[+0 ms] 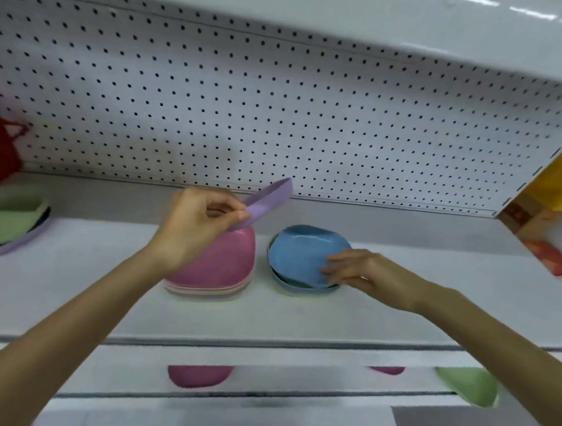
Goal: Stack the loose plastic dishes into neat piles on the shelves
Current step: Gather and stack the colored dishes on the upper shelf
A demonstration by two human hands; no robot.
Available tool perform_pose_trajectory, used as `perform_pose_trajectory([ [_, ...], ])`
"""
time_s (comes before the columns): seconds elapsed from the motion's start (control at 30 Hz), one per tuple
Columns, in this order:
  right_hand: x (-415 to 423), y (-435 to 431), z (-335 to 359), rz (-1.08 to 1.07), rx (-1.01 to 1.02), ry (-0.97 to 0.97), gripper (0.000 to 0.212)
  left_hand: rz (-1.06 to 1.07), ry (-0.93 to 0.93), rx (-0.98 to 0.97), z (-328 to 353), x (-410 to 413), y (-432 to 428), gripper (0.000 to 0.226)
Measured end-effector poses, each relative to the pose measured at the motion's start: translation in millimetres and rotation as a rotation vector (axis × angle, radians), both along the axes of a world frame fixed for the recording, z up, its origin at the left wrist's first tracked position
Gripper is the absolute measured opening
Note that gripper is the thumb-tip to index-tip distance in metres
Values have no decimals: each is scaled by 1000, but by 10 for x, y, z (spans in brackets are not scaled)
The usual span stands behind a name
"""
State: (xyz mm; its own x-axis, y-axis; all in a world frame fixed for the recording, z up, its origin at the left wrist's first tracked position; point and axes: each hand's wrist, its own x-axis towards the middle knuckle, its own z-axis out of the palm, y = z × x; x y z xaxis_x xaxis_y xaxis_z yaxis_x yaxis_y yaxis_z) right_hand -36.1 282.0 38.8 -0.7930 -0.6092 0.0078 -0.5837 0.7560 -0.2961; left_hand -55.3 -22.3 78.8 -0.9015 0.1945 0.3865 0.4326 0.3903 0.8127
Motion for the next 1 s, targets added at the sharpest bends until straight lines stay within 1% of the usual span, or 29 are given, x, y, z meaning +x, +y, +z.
perform_pose_trajectory([
  [0.07,-118,163,-48,46,3,51,25,6,0,-66,-33,16,112,25],
  [0.1,-161,247,-66,16,-30,54,26,3,10,-118,-48,25,158,23],
  [0.2,-218,454,-15,-142,-309,4,40,-12,64,-284,-83,37,300,11],
  [0.27,-268,538,65,-218,-452,-13,44,-22,106,-349,-102,42,436,4],
  [0.33,-308,580,121,-225,-530,-38,38,-60,111,-400,-157,36,592,7],
  [0.43,-308,587,136,-198,-600,-130,30,-109,38,-486,-283,35,779,7],
  [0.53,-295,570,92,-155,-552,-166,31,-155,-43,-607,-413,67,873,10],
  [0.57,-302,564,68,-127,-496,-141,35,-158,-76,-679,-457,77,890,18],
  [0.63,-346,541,13,-65,-369,-111,46,-158,-102,-806,-504,90,915,46],
  [0.67,-384,514,-8,-43,-326,-122,52,-158,-108,-819,-502,88,937,52],
  [0.73,-473,429,-31,-17,-277,-150,61,-127,-114,-789,-452,65,988,48],
  [0.77,-525,376,-44,-14,-258,-159,64,-108,-121,-786,-417,43,1017,50],
  [0.8,-580,323,-62,-21,-245,-169,65,-88,-129,-811,-396,8,1037,60],
  [0.87,-678,223,-95,-65,-217,-188,64,-51,-141,-910,-394,-89,1067,87],
  [0.9,-718,184,-114,-83,-199,-190,63,-36,-153,-959,-406,-135,1076,96],
  [1.0,-784,117,-175,-99,-158,-229,67,-9,-192,-1124,-468,-238,1080,99],
])
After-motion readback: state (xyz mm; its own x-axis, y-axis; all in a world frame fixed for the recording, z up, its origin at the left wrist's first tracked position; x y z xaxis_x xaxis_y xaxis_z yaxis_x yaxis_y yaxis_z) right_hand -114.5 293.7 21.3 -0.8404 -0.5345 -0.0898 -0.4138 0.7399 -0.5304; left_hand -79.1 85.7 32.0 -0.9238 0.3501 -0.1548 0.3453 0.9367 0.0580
